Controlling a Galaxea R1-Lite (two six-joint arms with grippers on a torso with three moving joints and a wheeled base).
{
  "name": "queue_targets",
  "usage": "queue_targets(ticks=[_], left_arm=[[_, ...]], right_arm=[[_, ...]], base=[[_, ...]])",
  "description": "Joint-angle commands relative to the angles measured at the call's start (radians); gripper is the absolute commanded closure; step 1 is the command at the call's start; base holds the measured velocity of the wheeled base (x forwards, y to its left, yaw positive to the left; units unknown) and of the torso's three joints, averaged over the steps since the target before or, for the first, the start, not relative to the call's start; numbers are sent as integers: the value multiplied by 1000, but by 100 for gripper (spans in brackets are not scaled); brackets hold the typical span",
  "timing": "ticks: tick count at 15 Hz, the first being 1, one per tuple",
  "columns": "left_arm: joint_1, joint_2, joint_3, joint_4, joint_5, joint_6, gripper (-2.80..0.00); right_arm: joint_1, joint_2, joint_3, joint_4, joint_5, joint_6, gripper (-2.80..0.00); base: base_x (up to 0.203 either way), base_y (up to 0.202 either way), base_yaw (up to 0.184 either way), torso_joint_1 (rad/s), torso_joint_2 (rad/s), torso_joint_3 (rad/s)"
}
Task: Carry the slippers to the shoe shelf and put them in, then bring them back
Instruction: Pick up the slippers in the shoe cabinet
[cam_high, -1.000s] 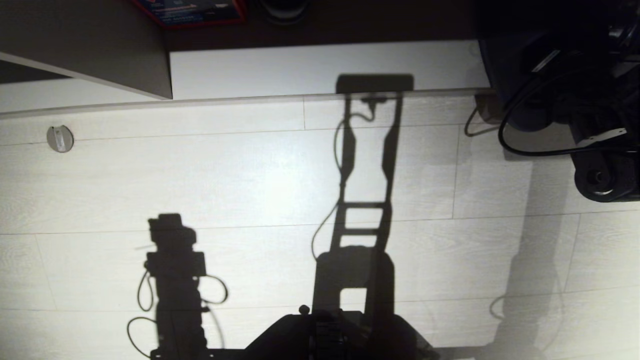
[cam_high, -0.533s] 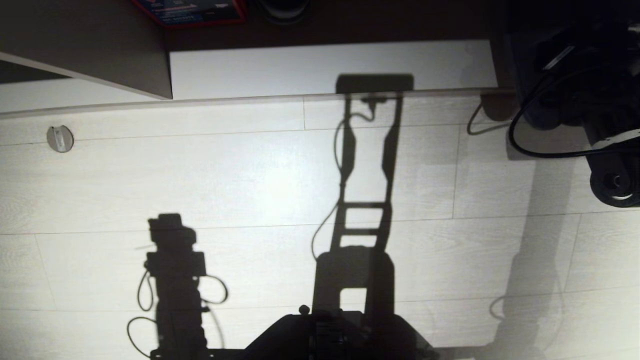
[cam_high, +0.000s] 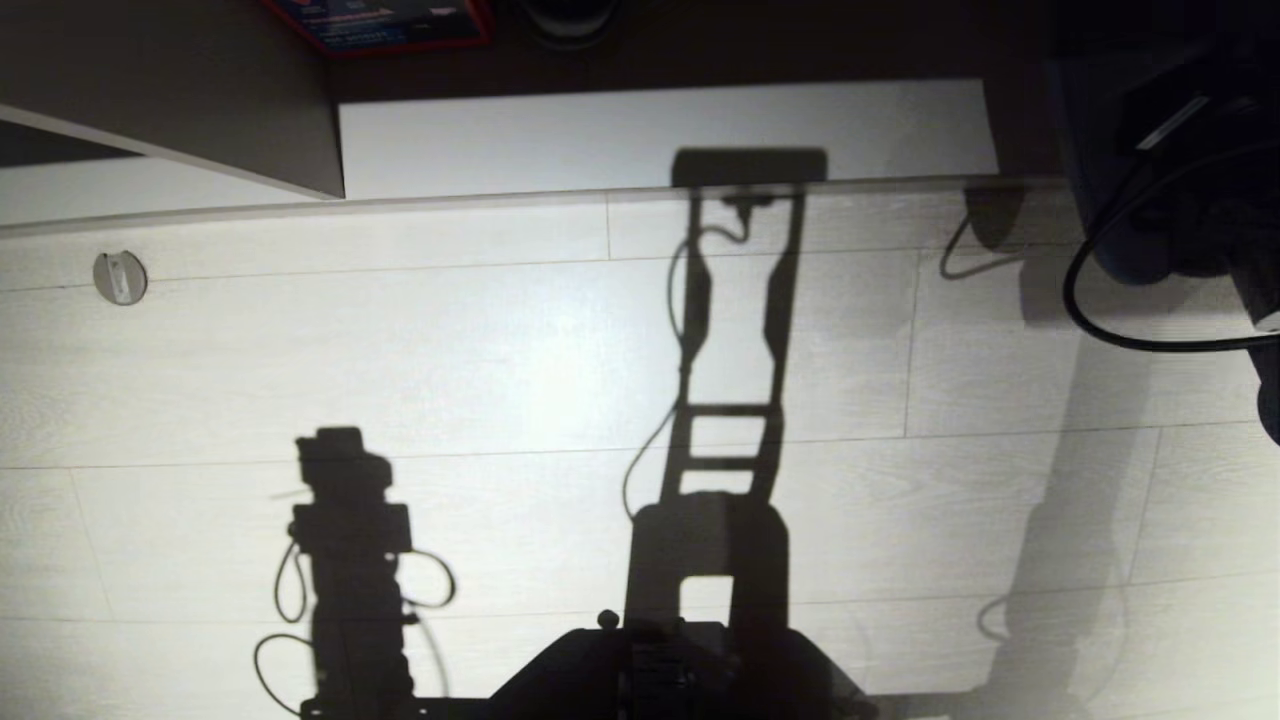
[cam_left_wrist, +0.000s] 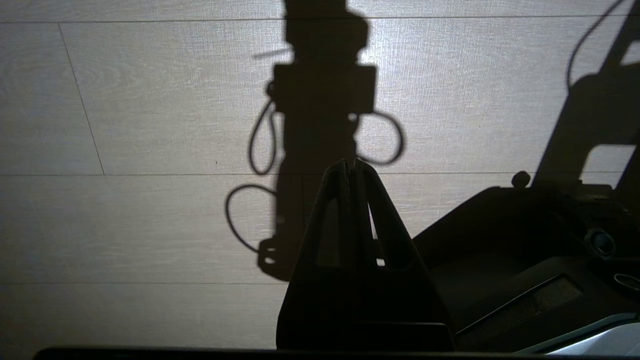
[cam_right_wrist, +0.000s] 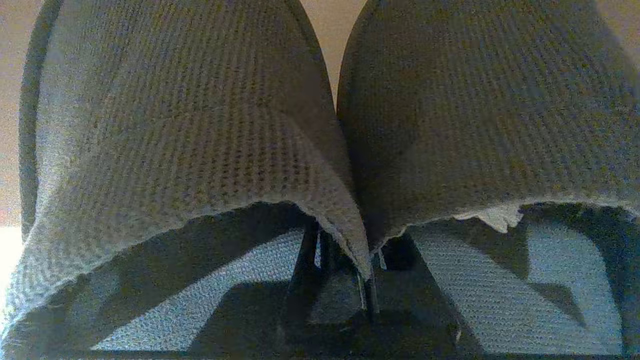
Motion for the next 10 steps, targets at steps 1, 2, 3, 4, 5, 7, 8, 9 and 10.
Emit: queue_targets(ticks=[1, 2, 3, 4, 5, 7, 8, 9, 10], left_arm=[[0, 0, 0, 0, 0, -1, 0], [0, 0, 0, 0, 0, -1, 0], [0, 0, 0, 0, 0, -1, 0], [0, 0, 0, 0, 2, -1, 0], [0, 0, 0, 0, 0, -1, 0], [0, 0, 0, 0, 0, -1, 0], [0, 0, 0, 0, 0, -1, 0], [0, 0, 0, 0, 0, -1, 0], [0, 0, 0, 0, 0, -1, 0]], right_arm=[[28, -79, 88, -4, 1, -6, 0], [33, -86, 97, -3, 1, -13, 0], [39, -114, 139, 0, 1, -24, 0], [44, -157, 215, 8, 1, -35, 0], [49, -202, 276, 23, 1, -43, 0], [58, -254, 343, 63, 0, -50, 0], [63, -287, 381, 84, 0, -51, 0], [69, -324, 421, 108, -1, -52, 0], [74, -356, 459, 135, -2, -52, 0]], base=[[0, 0, 0, 0, 0, 0], [0, 0, 0, 0, 0, 0], [0, 0, 0, 0, 0, 0], [0, 0, 0, 0, 0, 0], [0, 0, 0, 0, 0, 0], [0, 0, 0, 0, 0, 0], [0, 0, 0, 0, 0, 0], [0, 0, 0, 0, 0, 0], [0, 0, 0, 0, 0, 0]])
